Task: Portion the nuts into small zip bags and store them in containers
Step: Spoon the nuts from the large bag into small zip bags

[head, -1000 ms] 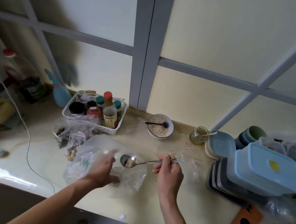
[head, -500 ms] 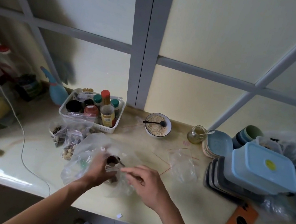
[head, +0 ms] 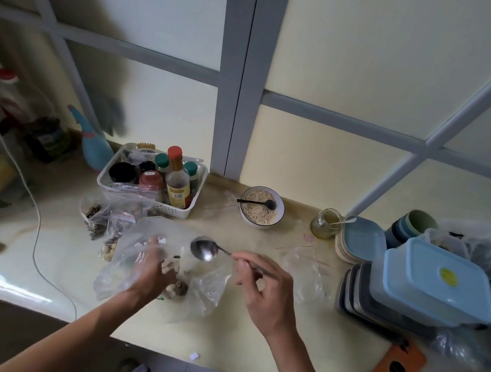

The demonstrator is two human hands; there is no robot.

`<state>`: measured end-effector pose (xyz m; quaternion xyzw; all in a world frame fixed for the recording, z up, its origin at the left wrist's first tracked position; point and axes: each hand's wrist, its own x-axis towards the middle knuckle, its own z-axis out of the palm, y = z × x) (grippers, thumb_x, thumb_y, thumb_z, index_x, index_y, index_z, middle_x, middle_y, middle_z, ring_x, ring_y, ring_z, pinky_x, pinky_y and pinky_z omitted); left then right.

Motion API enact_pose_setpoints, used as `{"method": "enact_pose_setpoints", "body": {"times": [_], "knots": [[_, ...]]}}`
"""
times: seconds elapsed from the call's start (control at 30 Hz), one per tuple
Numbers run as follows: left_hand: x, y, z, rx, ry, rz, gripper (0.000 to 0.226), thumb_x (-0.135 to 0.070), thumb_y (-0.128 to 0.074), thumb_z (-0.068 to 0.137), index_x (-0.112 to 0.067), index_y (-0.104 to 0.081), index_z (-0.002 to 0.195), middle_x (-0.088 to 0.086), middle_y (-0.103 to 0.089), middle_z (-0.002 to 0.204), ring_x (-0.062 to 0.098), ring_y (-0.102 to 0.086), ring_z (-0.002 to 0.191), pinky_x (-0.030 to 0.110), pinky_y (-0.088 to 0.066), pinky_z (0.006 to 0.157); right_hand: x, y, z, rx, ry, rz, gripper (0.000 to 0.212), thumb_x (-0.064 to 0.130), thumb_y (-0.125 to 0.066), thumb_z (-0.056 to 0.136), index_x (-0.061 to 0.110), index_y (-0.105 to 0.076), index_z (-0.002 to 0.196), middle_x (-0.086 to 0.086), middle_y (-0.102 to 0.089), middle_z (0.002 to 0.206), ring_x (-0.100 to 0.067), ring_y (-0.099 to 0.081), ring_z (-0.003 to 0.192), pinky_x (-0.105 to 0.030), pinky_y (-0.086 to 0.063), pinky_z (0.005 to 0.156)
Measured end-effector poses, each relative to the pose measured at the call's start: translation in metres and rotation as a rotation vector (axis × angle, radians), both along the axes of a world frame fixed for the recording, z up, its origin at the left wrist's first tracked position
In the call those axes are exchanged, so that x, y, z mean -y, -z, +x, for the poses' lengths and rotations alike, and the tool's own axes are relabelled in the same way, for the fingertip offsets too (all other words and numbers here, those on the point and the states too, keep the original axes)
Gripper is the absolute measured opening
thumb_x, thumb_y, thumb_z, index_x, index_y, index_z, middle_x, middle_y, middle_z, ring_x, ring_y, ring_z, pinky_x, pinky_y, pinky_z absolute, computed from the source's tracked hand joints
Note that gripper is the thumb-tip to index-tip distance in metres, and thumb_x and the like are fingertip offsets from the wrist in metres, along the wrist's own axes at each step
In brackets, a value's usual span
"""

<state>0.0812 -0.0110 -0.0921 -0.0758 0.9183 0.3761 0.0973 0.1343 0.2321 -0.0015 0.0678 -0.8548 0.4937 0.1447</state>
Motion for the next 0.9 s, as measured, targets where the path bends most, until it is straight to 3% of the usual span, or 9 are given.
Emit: {"method": "enact_pose_setpoints", "body": {"times": [0.07,0.17,0.3,0.4,0.53,0.67,0.77,0.83,0.9], "knots": [[0.003,0.001,-0.001,-0.009,-0.023,-0.034,0.050,-0.010,-0.078,0.075,0.001,-0.053,0.117,0.005,-0.054,0.096,0.024,-0.054,0.087,0.033,-0.046,0.072,0.002,0.006,-0.003,0.004,0.034,0.074,0.016,0.017,-0.060,0.100,0.025,-0.073,0.103,0.016,-0.069,0.090,-0.006,-0.066,0.071,-0.021,-0.052,0.064],[0.004,0.001,0.003,-0.080,0.024,-0.211,0.038,-0.015,-0.078,0.080,0.002,-0.061,0.109,0.015,-0.060,0.101,0.029,-0.056,0.092,0.035,-0.043,0.078,0.009,0.024,-0.008,0.112,0.012,0.191,0.014,0.026,-0.055,0.099,0.028,-0.069,0.097,0.012,-0.069,0.085,-0.009,-0.062,0.071,-0.030,-0.052,0.066],[0.006,0.000,0.000,-0.042,0.044,-0.325,0.025,-0.025,-0.071,0.083,-0.005,-0.064,0.095,0.010,-0.061,0.093,0.027,-0.058,0.090,0.027,-0.035,0.072,0.025,0.054,-0.012,0.327,-0.001,0.228,0.018,0.034,-0.049,0.099,0.028,-0.066,0.099,0.004,-0.072,0.083,-0.020,-0.064,0.076,-0.032,-0.049,0.068],[0.012,0.007,-0.004,0.005,0.024,-0.262,0.025,-0.028,-0.064,0.081,-0.006,-0.062,0.092,0.009,-0.060,0.087,0.028,-0.059,0.086,0.030,-0.038,0.071,0.035,0.069,-0.013,0.351,0.035,0.209,0.022,0.035,-0.044,0.099,0.027,-0.065,0.099,0.002,-0.073,0.084,-0.025,-0.065,0.079,-0.034,-0.050,0.069],[0.013,-0.008,0.002,-0.062,-0.093,-0.083,0.037,-0.016,-0.065,0.083,-0.009,-0.054,0.117,0.002,-0.052,0.098,0.025,-0.052,0.091,0.033,-0.042,0.077,0.038,0.079,-0.013,0.290,0.084,0.250,0.021,0.032,-0.044,0.101,0.029,-0.065,0.104,0.001,-0.072,0.090,-0.021,-0.064,0.082,-0.033,-0.050,0.072],[0.009,-0.034,0.009,-0.141,-0.183,0.092,0.079,-0.040,-0.055,0.077,-0.022,-0.027,0.149,0.002,-0.042,0.121,0.022,-0.043,0.107,0.037,-0.041,0.081,0.028,0.075,-0.014,0.251,0.129,0.370,0.016,0.028,-0.054,0.103,0.032,-0.069,0.108,0.002,-0.068,0.091,-0.020,-0.065,0.079,-0.029,-0.050,0.067],[0.010,-0.044,0.006,-0.243,-0.181,0.013,0.073,-0.034,-0.058,0.089,-0.024,-0.023,0.152,0.015,-0.041,0.140,0.031,-0.042,0.120,0.047,-0.045,0.091,0.017,0.068,-0.020,0.157,0.168,0.550,0.008,0.026,-0.071,0.093,0.033,-0.070,0.095,0.006,-0.062,0.075,-0.015,-0.063,0.063,-0.019,-0.039,0.052],[0.007,-0.046,0.001,-0.241,-0.203,-0.024,0.071,-0.023,-0.062,0.093,-0.023,-0.024,0.153,0.017,-0.041,0.145,0.035,-0.040,0.128,0.051,-0.043,0.097,0.008,0.060,-0.026,0.126,0.189,0.606,0.010,0.023,-0.073,0.091,0.031,-0.069,0.093,0.006,-0.060,0.073,-0.018,-0.063,0.060,-0.022,-0.042,0.050],[0.003,-0.047,-0.001,-0.219,-0.181,-0.026,0.071,-0.026,-0.061,0.093,-0.026,-0.023,0.152,0.015,-0.040,0.146,0.037,-0.042,0.128,0.051,-0.045,0.094,-0.002,0.051,-0.031,0.091,0.245,0.577,0.012,0.017,-0.070,0.092,0.029,-0.071,0.096,0.003,-0.062,0.077,-0.022,-0.063,0.062,-0.026,-0.047,0.051]]}}
